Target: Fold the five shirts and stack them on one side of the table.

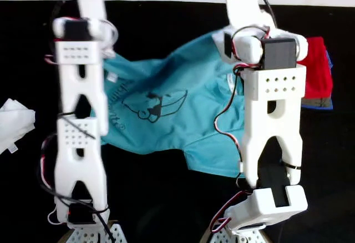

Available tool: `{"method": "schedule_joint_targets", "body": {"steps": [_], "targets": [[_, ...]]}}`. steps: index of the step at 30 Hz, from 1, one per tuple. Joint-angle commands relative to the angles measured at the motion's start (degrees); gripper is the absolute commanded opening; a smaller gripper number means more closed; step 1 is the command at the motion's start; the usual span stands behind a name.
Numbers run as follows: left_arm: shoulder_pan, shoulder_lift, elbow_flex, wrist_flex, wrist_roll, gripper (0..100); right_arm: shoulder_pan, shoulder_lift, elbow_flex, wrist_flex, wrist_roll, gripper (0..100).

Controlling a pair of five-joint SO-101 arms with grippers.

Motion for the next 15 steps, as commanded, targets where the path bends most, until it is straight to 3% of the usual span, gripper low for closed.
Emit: {"method": "schedule_joint_targets", "body": {"steps": [1,9,15], "targets": [[-2.24,-14.55,8.13,0.7,0.18,1,0.84,-0.13,-2.68,-4.79,0.18,0.5],[-3.56,-47.43,40.4,0.62,-0.79,1,0.66,-1.71,-5.76,-8.57,0.18,0.5],[-6.73,-65.98,53.23,0.62,-2.37,1,0.75,-8.75,-8.75,-8.4,0.18,0.5]]}}
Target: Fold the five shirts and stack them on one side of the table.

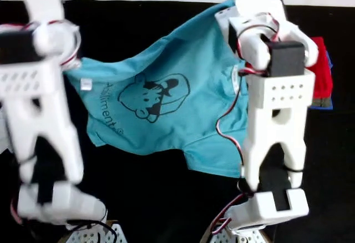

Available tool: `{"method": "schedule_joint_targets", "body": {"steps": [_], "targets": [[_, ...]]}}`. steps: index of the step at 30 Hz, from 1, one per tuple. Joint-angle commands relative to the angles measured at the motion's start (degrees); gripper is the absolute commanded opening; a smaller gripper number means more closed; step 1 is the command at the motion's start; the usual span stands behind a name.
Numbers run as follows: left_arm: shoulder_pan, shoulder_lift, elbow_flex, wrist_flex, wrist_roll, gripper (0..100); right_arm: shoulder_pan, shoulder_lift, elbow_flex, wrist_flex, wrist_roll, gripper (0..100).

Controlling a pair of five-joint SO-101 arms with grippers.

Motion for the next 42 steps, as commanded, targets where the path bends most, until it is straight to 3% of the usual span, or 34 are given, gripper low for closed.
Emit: {"method": "schedule_joint_targets", "body": {"steps": [1,12,26,34,42], "targets": [[-2.68,-11.82,4.62,0.26,-0.53,1,0.75,-7.34,-3.47,-0.57,0.18,0.5],[-10.15,-23.96,5.58,0.26,-0.53,1,0.75,-24.92,-3.82,0.66,0.44,0.5],[-10.33,-39.25,5.49,0.26,-0.62,1,0.75,-38.02,-3.38,-0.04,0.53,0.5],[-10.42,-34.59,5.76,0.26,-1.14,1,0.57,-27.3,-3.21,-6.11,0.26,0.5],[-10.33,-9.8,5.05,-0.35,-7.03,1,-4.44,-3.65,-3.56,-8.22,0.26,0.5]]}}
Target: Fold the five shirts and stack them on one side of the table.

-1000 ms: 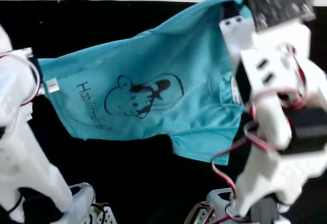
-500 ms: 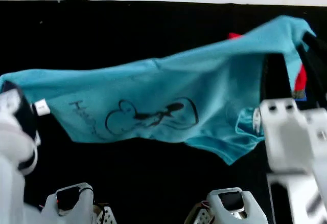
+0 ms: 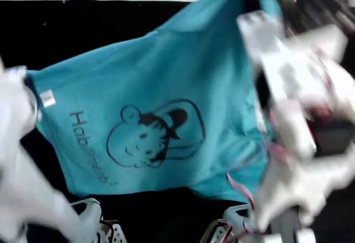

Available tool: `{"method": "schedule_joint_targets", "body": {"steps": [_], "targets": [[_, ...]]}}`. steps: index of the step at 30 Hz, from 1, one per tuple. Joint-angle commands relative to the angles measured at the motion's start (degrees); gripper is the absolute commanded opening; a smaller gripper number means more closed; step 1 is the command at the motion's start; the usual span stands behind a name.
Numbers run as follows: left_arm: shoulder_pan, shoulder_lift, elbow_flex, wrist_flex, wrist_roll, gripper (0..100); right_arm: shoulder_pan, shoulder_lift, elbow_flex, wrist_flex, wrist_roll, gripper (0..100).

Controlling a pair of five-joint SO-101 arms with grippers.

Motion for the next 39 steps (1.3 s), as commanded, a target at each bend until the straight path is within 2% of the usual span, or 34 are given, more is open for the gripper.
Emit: {"method": "schedule_joint_targets", "body": {"steps": [1,6,11,14,24,32,39], "targets": [[-0.57,12.97,-1.36,-1.49,-2.2,1,-2.15,11.82,-1.54,-5.23,0.26,0.5],[-0.57,30.29,-12.97,-7.38,-2.46,1,-2.15,23.6,-1.71,-16.31,0.26,0.5],[-0.48,42.15,-31.08,-7.12,-2.46,1,-2.07,25.89,-1.71,-17.89,0.26,0.5],[-0.31,46.9,-37.93,-5.36,-2.46,1,-1.89,26.07,-1.63,-17.71,0.26,0.5],[-0.22,63.34,-38.11,-4.75,-2.2,1,-2.07,33.01,9.71,-16.66,0.26,0.5],[0.31,67.3,-38.11,-2.11,-2.11,1,-1.89,35.91,13.58,-16.13,0.26,0.5],[-0.92,63.52,-32.31,0.09,-2.29,1,-1.8,33.1,12.09,1.1,0.44,0.5]]}}
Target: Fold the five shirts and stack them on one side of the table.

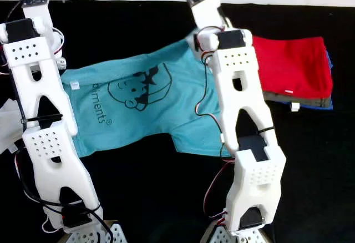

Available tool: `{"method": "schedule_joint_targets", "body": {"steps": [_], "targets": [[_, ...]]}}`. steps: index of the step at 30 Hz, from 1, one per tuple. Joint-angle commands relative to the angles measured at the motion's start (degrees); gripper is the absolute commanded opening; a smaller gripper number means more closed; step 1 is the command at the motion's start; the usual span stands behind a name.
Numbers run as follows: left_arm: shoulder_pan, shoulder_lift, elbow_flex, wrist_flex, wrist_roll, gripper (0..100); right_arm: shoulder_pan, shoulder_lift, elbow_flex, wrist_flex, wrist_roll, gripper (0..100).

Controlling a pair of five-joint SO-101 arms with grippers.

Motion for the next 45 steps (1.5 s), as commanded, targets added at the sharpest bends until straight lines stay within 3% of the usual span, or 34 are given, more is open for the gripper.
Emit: {"method": "schedule_joint_targets", "body": {"steps": [1,9,17,22,27,36,40,45], "targets": [[-0.84,-5.76,5.05,0.88,-0.44,1,0.04,-3.74,-1.8,8.4,0.44,0.5],[0.13,-22.46,34.59,0.62,-4.84,1,0.31,-3.91,-1.8,23.08,0.44,0.5],[0.04,-29.76,49.63,0.53,-7.56,1,0.66,-4.18,-1.36,34.42,0.09,0.5],[0.13,-33.8,56.13,-0.35,-7.56,1,2.68,-9.89,0.31,34.33,-1.49,0.5],[0.66,-36.18,66.59,-8.0,-7.56,1,3.3,-15.78,13.32,32.75,-1.41,0.5],[1.45,-36.09,76.62,-21.8,-7.21,1,3.47,-21.32,38.02,10.68,-1.41,0.5],[1.45,-36.53,76.97,-21.36,-7.38,3,3.38,-21.49,41.8,8.84,-1.41,0.5],[1.1,-36.62,68.88,-11.96,-10.2,15,3.12,-21.76,38.02,15.25,-1.41,7.7]]}}
